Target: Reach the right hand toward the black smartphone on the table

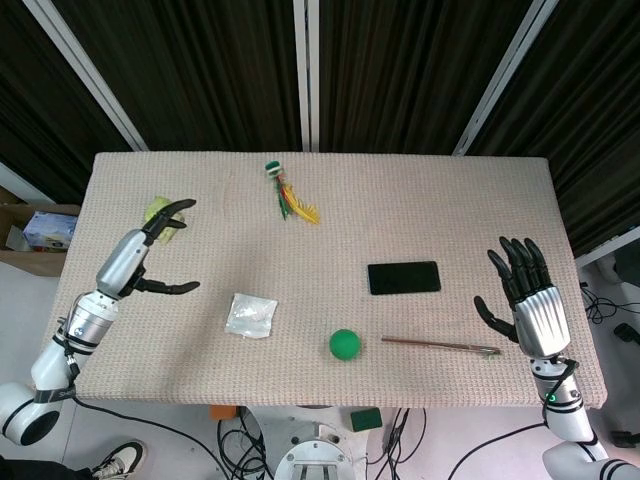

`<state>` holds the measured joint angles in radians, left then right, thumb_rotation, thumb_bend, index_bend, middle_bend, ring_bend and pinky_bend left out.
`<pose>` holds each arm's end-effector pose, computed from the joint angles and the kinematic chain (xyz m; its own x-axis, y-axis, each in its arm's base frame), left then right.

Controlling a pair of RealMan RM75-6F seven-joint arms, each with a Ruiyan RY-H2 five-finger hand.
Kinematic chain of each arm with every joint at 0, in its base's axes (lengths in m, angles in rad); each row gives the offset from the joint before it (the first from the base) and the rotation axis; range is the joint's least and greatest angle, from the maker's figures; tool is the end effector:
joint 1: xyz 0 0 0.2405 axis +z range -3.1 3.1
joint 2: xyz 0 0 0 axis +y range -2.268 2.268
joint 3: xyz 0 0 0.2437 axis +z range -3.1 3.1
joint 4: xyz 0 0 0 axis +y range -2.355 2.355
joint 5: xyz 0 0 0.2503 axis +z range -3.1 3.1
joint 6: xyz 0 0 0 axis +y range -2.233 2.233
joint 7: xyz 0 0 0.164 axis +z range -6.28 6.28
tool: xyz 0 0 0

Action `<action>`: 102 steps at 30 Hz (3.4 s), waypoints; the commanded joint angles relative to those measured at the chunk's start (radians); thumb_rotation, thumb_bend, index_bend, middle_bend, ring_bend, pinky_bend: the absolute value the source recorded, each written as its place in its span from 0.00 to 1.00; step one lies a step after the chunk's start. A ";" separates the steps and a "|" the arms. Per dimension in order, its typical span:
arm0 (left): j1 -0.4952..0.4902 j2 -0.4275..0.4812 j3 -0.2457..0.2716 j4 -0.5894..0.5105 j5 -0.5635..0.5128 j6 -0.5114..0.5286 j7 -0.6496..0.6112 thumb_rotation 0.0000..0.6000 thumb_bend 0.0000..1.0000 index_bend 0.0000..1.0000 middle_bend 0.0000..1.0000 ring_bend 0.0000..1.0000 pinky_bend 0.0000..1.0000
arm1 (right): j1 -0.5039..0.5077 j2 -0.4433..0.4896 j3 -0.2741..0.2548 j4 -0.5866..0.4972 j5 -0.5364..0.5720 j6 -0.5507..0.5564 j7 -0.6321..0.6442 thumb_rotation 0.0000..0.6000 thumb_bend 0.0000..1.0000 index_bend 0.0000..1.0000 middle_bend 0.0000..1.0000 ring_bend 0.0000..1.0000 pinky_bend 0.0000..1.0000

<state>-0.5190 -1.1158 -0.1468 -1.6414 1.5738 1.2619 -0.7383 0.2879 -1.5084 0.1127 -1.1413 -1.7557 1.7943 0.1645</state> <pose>-0.1791 0.3307 0.0926 -0.2380 0.2840 0.9288 0.8622 -0.3785 0.3367 -0.2532 -0.2621 0.0722 0.1813 0.3576 0.9161 -0.8318 -0.4412 0.3368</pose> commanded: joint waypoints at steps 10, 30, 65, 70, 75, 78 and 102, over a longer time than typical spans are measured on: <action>-0.002 0.000 0.006 -0.003 -0.003 0.001 0.007 1.00 0.01 0.07 0.09 0.08 0.24 | 0.000 -0.008 -0.008 0.022 0.010 -0.011 0.014 1.00 0.34 0.00 0.00 0.00 0.00; -0.003 -0.015 0.017 0.015 0.000 0.010 0.035 1.00 0.01 0.07 0.09 0.08 0.24 | 0.057 0.262 -0.077 -0.411 0.268 -0.554 -0.405 1.00 0.34 0.00 0.00 0.00 0.00; 0.003 -0.080 0.013 0.130 -0.057 -0.005 0.188 1.00 0.01 0.08 0.09 0.08 0.24 | 0.323 0.028 -0.009 -0.309 0.622 -0.885 -0.735 1.00 0.35 0.00 0.03 0.00 0.00; 0.004 -0.083 0.016 0.134 -0.058 -0.008 0.186 1.00 0.01 0.08 0.09 0.08 0.24 | 0.339 0.007 -0.012 -0.288 0.626 -0.891 -0.735 0.99 0.35 0.00 0.10 0.00 0.00; 0.003 -0.088 0.017 0.142 -0.059 -0.013 0.179 1.00 0.01 0.08 0.09 0.08 0.24 | 0.349 -0.008 -0.016 -0.267 0.634 -0.895 -0.731 1.00 0.36 0.00 0.16 0.00 0.00; 0.003 -0.090 0.018 0.146 -0.057 -0.014 0.179 1.00 0.01 0.08 0.09 0.08 0.24 | 0.350 -0.017 -0.018 -0.256 0.631 -0.890 -0.721 1.00 0.36 0.00 0.16 0.00 0.00; -0.006 -0.119 0.027 0.191 -0.052 -0.034 0.152 1.00 0.01 0.08 0.09 0.08 0.24 | 0.357 -0.069 -0.031 -0.178 0.592 -0.867 -0.672 1.00 0.38 0.01 0.25 0.00 0.00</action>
<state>-0.5247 -1.2348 -0.1199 -1.4504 1.5220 1.2281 -0.5856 0.6447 -1.5770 0.0818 -1.3203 -1.1635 0.9272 -0.5072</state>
